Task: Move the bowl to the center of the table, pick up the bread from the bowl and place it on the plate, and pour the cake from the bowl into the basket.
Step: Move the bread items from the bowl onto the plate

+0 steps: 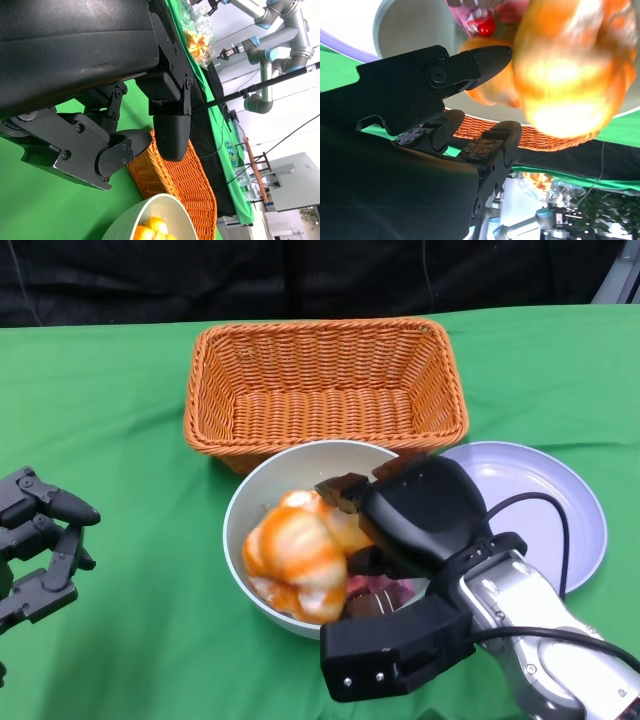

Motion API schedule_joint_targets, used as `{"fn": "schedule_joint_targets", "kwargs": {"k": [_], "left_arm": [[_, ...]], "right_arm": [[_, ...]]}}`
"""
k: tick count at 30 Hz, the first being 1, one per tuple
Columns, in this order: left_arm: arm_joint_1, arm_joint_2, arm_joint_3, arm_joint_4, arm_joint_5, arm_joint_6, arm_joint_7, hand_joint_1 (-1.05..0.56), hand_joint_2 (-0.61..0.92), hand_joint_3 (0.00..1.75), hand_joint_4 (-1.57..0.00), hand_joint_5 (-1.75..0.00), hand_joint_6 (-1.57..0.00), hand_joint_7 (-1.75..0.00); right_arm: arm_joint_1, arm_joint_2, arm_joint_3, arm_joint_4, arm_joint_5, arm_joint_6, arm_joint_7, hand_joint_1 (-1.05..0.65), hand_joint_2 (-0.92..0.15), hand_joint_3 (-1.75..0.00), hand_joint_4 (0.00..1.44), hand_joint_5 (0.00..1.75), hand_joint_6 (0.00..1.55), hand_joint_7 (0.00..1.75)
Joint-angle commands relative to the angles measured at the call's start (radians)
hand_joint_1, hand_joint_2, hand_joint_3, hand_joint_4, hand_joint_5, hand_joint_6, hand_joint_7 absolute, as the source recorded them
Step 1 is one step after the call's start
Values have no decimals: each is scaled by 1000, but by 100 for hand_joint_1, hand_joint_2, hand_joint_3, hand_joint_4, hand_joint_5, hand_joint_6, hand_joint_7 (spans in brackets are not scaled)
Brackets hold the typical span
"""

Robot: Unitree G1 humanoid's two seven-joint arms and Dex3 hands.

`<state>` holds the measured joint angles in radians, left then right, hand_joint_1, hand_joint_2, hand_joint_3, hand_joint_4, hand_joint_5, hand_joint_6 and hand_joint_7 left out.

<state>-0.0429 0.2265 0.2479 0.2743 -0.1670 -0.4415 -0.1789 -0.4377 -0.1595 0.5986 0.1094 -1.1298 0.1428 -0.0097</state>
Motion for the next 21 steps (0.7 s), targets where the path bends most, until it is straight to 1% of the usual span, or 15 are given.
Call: {"fn": "schedule_joint_targets", "kwargs": {"k": [1,5,7,10,17,19,21], "left_arm": [[-11,11,12,20,10,-6,10,-4,59,102,-77,-160,-77,-133],[-15,13,13,35,25,-17,15,-5,58,102,-77,-159,-77,-132],[-17,15,14,41,24,-20,8,-3,59,102,-77,-159,-77,-132],[-16,16,15,45,21,-23,4,-3,58,103,-77,-159,-77,-132],[-13,20,19,53,10,-35,-12,-5,58,103,-78,-162,-77,-133],[-8,19,18,44,14,-29,-8,-5,58,103,-78,-163,-76,-133],[-6,20,17,43,13,-28,-12,-4,59,104,-79,-163,-76,-134]], "right_arm": [[-4,-4,-15,-21,12,3,-8,-79,-92,-7,70,2,57,1],[-5,0,-14,-30,-1,20,2,-80,-92,-8,70,2,56,0],[-11,5,-6,-28,-15,41,27,-81,-92,-9,69,1,55,0],[-29,12,12,-17,-36,76,106,-84,-92,-12,62,0,47,0],[-79,47,45,49,-32,128,264,-90,-92,-16,51,0,34,0],[-96,61,55,81,-34,137,267,-91,-92,-16,50,0,33,0],[-113,75,64,121,-31,137,248,-93,-92,-16,52,1,32,0]]}}
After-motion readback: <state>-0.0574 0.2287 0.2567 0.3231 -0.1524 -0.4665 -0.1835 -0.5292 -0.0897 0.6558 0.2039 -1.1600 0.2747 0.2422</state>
